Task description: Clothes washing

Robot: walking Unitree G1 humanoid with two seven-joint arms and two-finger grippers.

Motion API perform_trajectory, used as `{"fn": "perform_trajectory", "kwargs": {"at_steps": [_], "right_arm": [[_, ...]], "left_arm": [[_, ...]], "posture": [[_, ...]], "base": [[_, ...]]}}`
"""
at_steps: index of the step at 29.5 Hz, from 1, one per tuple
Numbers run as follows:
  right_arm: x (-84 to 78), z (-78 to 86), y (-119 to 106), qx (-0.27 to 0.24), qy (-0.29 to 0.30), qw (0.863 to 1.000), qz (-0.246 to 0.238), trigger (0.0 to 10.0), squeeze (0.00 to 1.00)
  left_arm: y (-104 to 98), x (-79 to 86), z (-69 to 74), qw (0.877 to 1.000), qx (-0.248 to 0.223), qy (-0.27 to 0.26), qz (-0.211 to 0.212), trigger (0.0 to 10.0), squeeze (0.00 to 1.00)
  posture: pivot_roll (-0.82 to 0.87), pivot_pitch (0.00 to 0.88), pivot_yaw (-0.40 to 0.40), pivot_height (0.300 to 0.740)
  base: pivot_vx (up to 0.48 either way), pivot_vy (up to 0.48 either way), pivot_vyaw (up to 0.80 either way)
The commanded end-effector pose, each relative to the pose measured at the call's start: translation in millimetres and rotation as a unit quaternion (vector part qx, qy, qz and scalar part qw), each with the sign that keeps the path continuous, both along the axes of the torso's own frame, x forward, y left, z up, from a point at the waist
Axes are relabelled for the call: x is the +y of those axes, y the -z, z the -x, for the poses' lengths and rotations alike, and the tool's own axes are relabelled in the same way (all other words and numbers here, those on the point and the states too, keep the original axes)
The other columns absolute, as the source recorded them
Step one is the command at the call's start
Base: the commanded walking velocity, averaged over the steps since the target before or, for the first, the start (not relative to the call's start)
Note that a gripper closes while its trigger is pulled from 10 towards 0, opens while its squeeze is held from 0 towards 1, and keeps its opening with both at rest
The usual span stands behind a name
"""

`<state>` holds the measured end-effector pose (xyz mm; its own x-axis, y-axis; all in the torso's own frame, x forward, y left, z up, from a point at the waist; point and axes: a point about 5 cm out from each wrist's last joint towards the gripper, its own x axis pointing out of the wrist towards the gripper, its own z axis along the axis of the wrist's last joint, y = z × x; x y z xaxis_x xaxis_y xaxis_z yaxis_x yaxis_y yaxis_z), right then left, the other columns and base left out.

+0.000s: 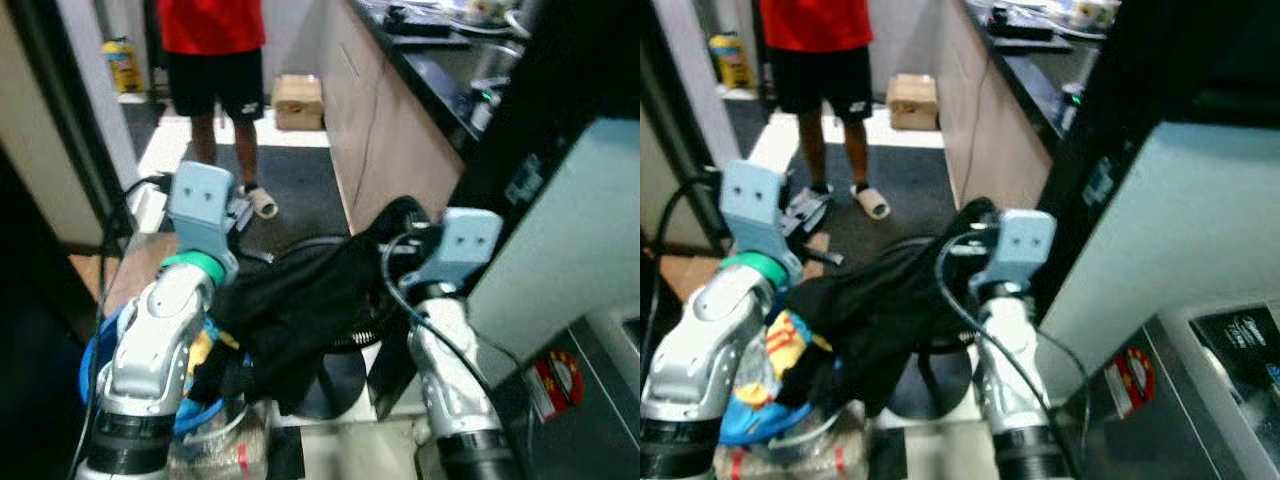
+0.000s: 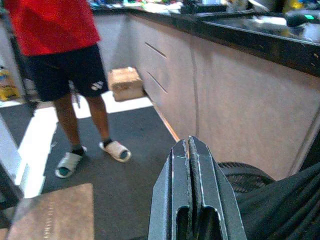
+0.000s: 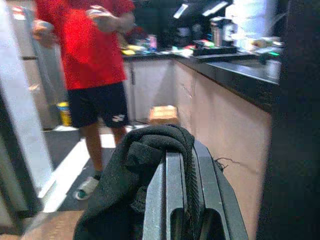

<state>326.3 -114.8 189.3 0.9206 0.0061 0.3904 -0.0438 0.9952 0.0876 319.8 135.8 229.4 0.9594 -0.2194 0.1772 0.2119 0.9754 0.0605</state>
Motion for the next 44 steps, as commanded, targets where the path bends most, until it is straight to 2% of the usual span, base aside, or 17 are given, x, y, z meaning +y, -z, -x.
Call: {"fn": "perform_trajectory", "kwargs": {"at_steps": [1,44], "right_arm": [[-3.2,0.2,-6.4,-0.013,0.008,1.0,-0.008,10.0,0.0],[-3.1,-0.6,-15.7,-0.025,0.008,1.0,-0.01,10.0,0.0]], "left_arm": [[1.9,-1.9,0.2,1.0,0.005,0.005,-0.005,10.0,0.0],[-4.7,-1.4,-0.6,1.0,-0.005,0.003,-0.003,10.0,0.0]], "posture": [[0.15,0.0,0.019,0.74],[0.15,0.0,0.018,0.74]], "base": [[0.0,0.0,-0.8],[0.0,0.0,-0.8]]}}
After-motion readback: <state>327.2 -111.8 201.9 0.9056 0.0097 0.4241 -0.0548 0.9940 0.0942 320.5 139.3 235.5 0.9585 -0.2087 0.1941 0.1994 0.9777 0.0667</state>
